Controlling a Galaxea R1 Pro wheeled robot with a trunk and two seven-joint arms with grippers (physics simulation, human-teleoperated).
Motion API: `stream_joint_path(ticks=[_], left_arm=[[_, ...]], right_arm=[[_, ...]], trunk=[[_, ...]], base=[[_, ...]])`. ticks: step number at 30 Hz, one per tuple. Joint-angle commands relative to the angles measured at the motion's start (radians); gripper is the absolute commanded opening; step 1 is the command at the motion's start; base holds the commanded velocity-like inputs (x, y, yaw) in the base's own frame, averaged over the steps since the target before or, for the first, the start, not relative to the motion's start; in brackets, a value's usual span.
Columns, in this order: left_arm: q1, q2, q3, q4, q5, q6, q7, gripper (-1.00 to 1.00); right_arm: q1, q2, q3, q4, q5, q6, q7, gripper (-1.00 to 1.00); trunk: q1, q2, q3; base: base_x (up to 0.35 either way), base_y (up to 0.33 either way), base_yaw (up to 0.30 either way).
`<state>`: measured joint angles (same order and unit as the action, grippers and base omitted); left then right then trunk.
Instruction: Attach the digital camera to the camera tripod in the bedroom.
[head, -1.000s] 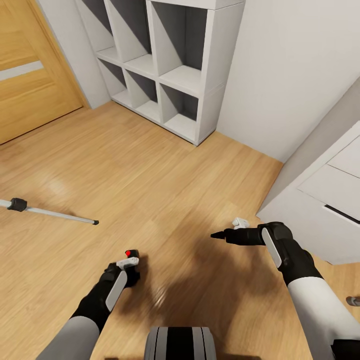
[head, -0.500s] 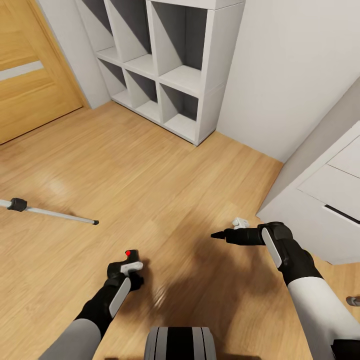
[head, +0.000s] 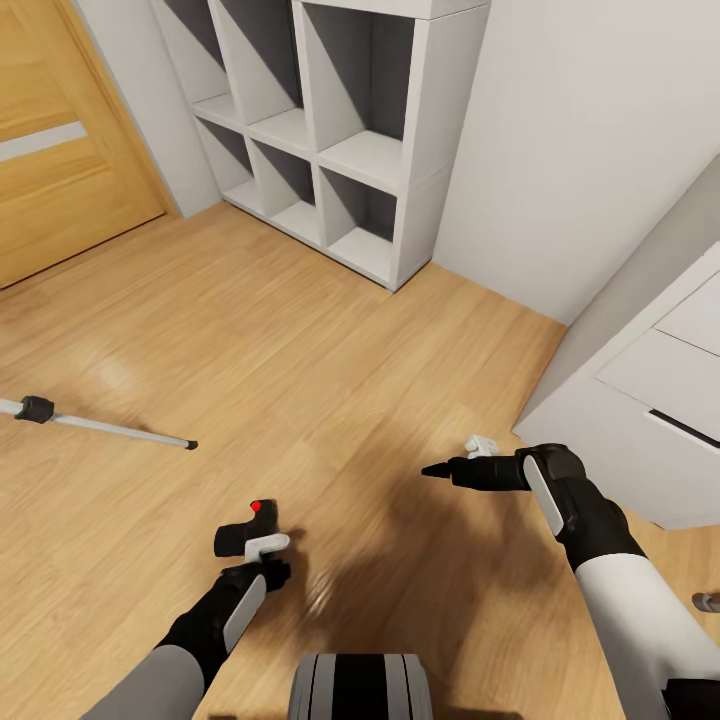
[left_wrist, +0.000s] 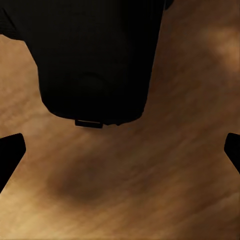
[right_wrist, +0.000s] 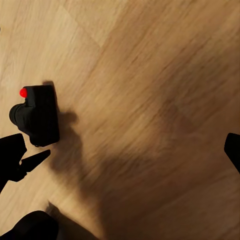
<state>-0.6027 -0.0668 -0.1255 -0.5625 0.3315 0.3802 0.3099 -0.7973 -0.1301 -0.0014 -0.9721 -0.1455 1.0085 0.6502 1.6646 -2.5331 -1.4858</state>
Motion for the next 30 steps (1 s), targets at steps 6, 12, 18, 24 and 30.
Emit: stream_joint_path(ticks=[6, 12, 18, 24, 30], left_arm=[[0.000, 0.002, -0.005, 0.000, 0.010, 0.002, 0.009, 1.00], [0.000, 0.007, -0.005, 0.002, 0.008, 0.001, 0.009, 1.00], [0.000, 0.012, -0.005, 0.002, 0.008, 0.000, 0.009, 1.00], [0.000, 0.013, -0.004, 0.003, 0.010, 0.000, 0.008, 1.00], [0.000, 0.013, -0.002, 0.014, 0.011, -0.005, 0.008, 1.00]], right_arm=[[0.000, 0.000, 0.000, 0.000, -0.008, 0.007, -0.004, 1.00], [0.000, -0.001, 0.000, 0.000, -0.008, 0.007, -0.004, 1.00], [0.000, 0.000, 0.000, 0.000, -0.008, 0.007, -0.004, 1.00], [0.000, 0.000, 0.000, 0.000, -0.008, 0.007, -0.004, 1.00], [0.000, -0.001, 0.000, 0.000, -0.007, 0.008, -0.003, 1.00]], trunk=[[0.000, 0.000, -0.001], [0.000, 0.000, -0.001], [0.000, 0.000, -0.001], [0.000, 0.000, -0.001], [0.000, 0.000, -0.001]], base=[[0.000, 0.000, 0.000], [0.000, 0.000, 0.000], [0.000, 0.000, 0.000], [0.000, 0.000, 0.000], [0.000, 0.000, 0.000]])
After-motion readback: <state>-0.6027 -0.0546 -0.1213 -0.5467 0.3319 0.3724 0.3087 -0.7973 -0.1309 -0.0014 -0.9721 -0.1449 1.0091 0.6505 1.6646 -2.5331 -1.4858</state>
